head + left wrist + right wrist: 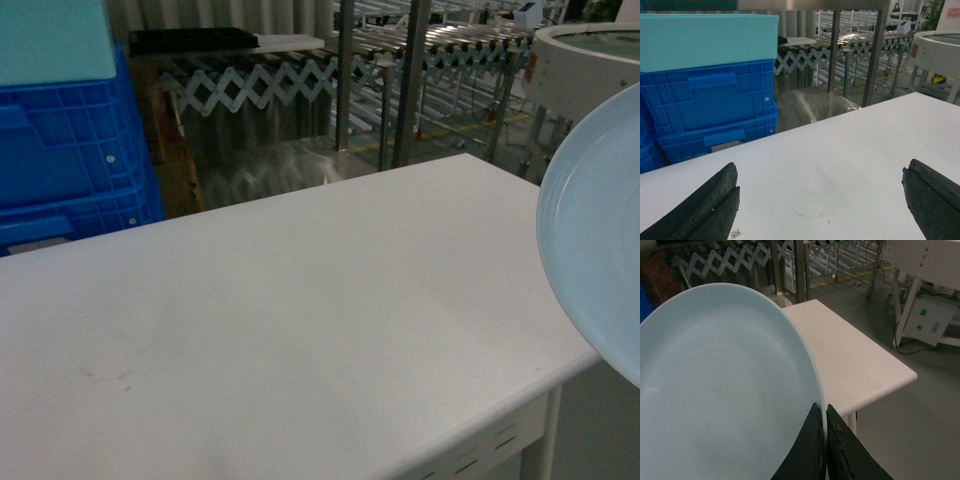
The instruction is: Place blue tray on left shelf second layer neatly
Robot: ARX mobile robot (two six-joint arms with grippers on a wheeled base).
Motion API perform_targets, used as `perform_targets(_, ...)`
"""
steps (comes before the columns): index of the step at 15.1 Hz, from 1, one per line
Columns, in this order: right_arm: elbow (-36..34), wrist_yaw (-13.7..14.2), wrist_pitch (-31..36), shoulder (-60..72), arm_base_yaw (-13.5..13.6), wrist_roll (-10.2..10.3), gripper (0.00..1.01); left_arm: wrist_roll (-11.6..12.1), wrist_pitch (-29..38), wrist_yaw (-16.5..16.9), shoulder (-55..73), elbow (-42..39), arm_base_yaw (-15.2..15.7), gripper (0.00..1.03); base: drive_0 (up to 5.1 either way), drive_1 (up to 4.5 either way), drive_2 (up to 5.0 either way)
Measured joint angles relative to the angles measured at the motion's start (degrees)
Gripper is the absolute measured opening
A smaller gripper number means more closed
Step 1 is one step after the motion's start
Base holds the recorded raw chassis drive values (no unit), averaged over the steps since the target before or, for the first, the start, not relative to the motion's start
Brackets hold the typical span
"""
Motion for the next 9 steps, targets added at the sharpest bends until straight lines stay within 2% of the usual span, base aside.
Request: perform_targets(9,0.0,-0.44,0.15,-0.11,0.04,0.04,0.02,0.0,0.11,-0.2,-0.02,0.0,0.0,0.98,-1.3,-1.26,-1.3)
